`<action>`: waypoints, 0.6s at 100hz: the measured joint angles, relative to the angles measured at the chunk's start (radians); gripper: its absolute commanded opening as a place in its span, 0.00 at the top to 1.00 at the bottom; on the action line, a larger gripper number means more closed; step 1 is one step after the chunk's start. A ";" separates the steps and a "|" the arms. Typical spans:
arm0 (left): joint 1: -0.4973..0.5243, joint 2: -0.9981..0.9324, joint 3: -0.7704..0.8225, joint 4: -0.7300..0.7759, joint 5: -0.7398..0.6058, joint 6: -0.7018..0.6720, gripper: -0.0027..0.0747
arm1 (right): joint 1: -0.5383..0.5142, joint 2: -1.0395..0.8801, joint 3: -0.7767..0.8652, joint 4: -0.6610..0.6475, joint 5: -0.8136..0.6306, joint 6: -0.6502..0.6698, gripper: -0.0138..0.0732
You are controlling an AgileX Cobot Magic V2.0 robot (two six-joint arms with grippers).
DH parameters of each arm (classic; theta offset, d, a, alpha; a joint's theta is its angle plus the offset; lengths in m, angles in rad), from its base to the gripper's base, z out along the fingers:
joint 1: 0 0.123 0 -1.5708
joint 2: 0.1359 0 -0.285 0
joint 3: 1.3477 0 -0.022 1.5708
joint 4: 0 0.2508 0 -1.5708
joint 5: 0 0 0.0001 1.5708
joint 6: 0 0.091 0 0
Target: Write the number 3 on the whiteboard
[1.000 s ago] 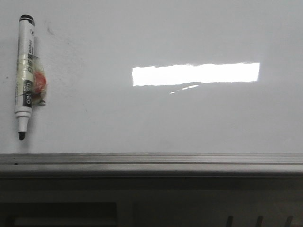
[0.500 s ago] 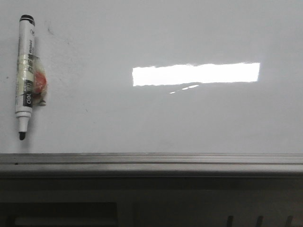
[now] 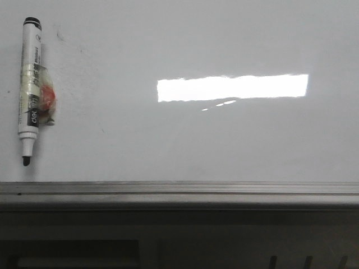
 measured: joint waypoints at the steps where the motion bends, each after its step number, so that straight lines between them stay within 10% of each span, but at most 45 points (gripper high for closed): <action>1: 0.000 0.000 0.000 0.000 0.000 0.000 0.99 | 0.000 0.000 0.000 0.000 0.000 0.000 0.92; 60: 0.000 0.000 0.000 -0.156 -0.212 0.000 0.99 | 0.000 0.007 0.000 0.101 0.021 0.002 0.92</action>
